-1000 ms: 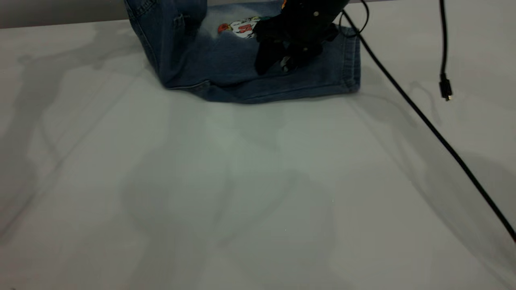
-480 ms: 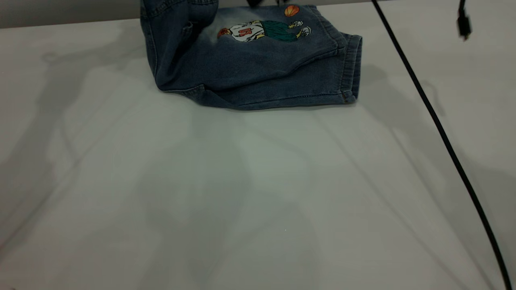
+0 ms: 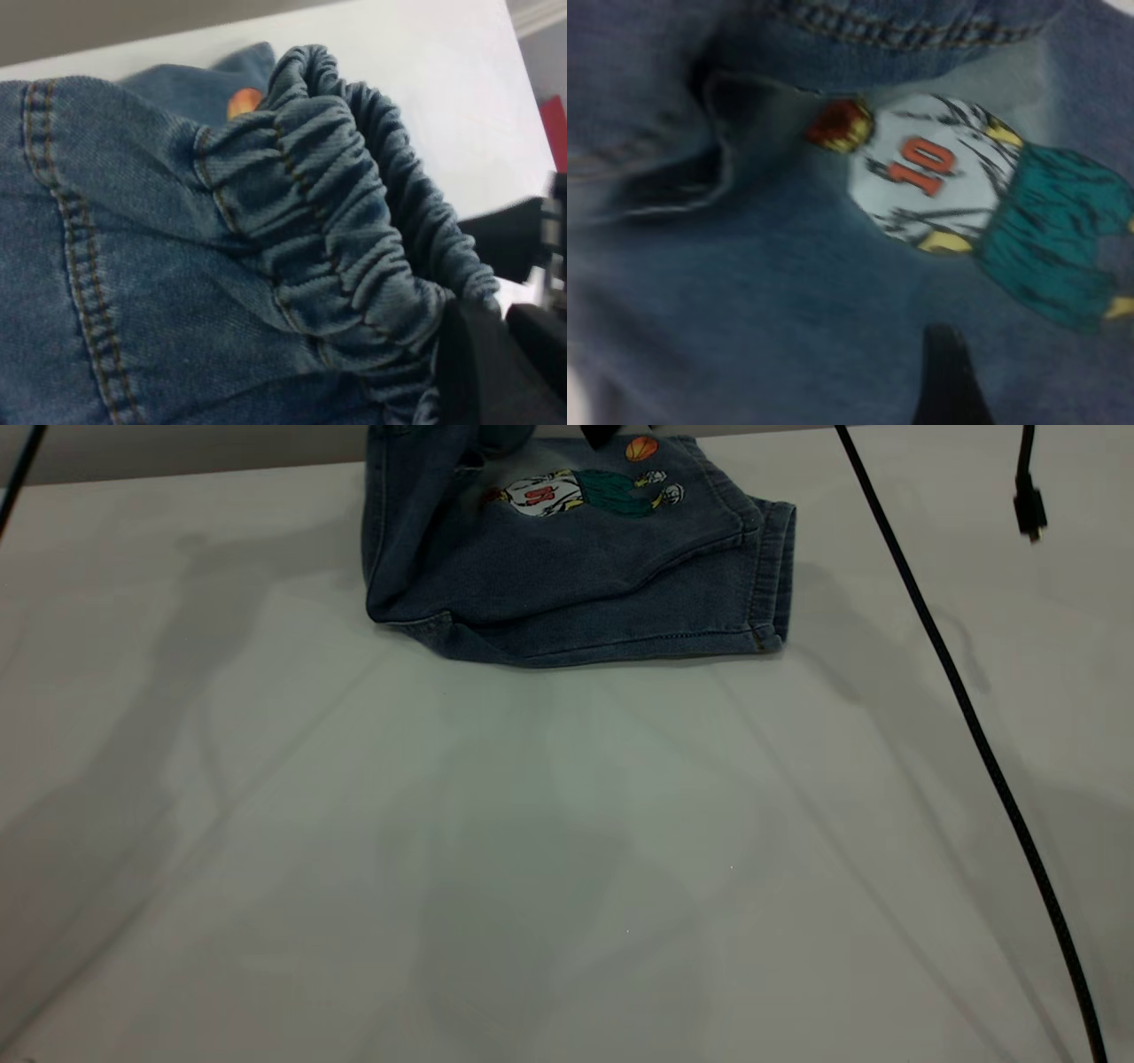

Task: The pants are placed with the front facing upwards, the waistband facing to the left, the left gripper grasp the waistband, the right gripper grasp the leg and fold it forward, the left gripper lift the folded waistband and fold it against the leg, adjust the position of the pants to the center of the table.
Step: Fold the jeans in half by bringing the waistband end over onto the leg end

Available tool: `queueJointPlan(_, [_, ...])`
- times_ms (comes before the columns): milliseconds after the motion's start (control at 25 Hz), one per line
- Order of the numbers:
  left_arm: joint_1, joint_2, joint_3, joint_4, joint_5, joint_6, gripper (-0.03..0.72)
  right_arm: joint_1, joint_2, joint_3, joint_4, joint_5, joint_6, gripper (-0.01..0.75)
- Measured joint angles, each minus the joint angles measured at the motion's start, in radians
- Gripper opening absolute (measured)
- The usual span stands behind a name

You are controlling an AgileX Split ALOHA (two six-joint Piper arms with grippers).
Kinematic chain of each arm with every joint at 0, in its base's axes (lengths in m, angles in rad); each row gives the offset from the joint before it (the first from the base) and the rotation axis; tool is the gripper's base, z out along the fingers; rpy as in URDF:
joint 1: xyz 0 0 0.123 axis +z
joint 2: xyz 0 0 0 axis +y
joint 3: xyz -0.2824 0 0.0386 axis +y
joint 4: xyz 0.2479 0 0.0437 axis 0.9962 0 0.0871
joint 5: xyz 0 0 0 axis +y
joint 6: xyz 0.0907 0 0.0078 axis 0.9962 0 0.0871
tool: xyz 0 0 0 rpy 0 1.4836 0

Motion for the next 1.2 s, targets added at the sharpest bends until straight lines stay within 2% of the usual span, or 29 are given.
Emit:
queueJointPlan(480, [-0.033, 0.000, 0.000, 0.006, -0.001, 0.000, 0.066, 0.000, 0.123, 0.000, -0.309, 0.045, 0.181, 0.386])
queueJointPlan(1200, [-0.077, -0.002, -0.001, -0.032, -0.002, 0.030, 0.066, 0.002, 0.075, -0.003, -0.239, 0.138, 0.184, 0.386])
